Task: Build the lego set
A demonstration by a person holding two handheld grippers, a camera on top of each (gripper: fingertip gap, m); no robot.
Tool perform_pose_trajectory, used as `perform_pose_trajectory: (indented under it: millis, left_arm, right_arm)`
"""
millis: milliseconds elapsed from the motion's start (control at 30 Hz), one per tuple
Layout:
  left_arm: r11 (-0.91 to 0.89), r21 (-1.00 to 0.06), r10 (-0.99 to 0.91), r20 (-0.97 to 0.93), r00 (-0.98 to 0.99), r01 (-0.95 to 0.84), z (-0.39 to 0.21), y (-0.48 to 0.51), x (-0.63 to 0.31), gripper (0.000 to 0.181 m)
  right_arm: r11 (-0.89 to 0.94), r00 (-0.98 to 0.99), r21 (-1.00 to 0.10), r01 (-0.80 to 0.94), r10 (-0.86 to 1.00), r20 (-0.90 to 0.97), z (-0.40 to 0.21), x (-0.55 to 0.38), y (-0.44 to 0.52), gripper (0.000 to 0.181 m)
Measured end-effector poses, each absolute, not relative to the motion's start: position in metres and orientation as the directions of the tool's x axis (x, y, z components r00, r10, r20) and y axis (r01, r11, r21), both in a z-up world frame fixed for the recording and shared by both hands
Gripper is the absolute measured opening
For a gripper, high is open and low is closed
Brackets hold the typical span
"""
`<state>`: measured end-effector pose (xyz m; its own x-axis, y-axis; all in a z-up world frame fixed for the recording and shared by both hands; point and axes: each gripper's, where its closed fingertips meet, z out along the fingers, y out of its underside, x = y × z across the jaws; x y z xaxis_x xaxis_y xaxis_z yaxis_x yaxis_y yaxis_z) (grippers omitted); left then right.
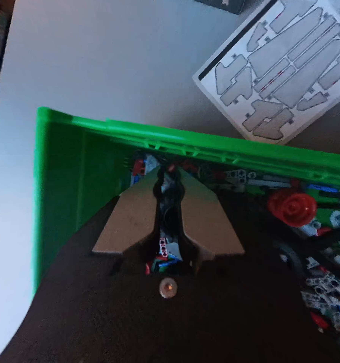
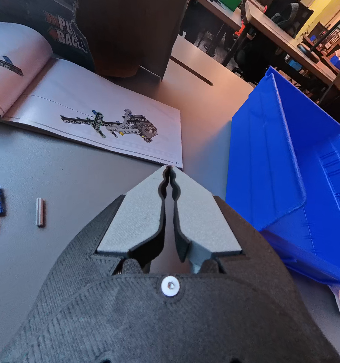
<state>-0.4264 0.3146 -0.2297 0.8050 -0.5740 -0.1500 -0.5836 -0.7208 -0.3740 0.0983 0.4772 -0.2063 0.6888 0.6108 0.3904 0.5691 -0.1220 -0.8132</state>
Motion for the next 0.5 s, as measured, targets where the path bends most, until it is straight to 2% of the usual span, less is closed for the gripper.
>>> perform_pose_trajectory:
  millis: [100, 167, 300, 500]
  left_arm:
    - [-0.697, -0.370, -0.590, -0.193, 0.784, -0.615, -0.237, 0.314, -0.424, 0.002]
    - [-0.699, -0.365, -0.596, -0.177, 0.783, -0.615, -0.238, 0.311, -0.426, 0.004]
    - [-0.766, -0.268, -0.567, -0.149, 0.810, -0.585, -0.240, 0.298, -0.447, 0.005]
    - [-0.782, -0.295, -0.554, -0.072, 0.829, -0.548, -0.243, 0.299, -0.447, 0.007]
  right_arm:
    - [-0.122, 0.686, -0.810, 0.574, 0.612, 0.394, -0.207, 0.098, 0.477, 0.000]
    - [-0.121, 0.685, -0.809, 0.576, 0.611, 0.397, -0.207, 0.098, 0.477, 0.000]
    - [-0.121, 0.685, -0.809, 0.575, 0.611, 0.396, -0.207, 0.098, 0.477, 0.000]
    - [-0.119, 0.689, -0.815, 0.568, 0.610, 0.391, -0.206, 0.099, 0.477, 0.000]
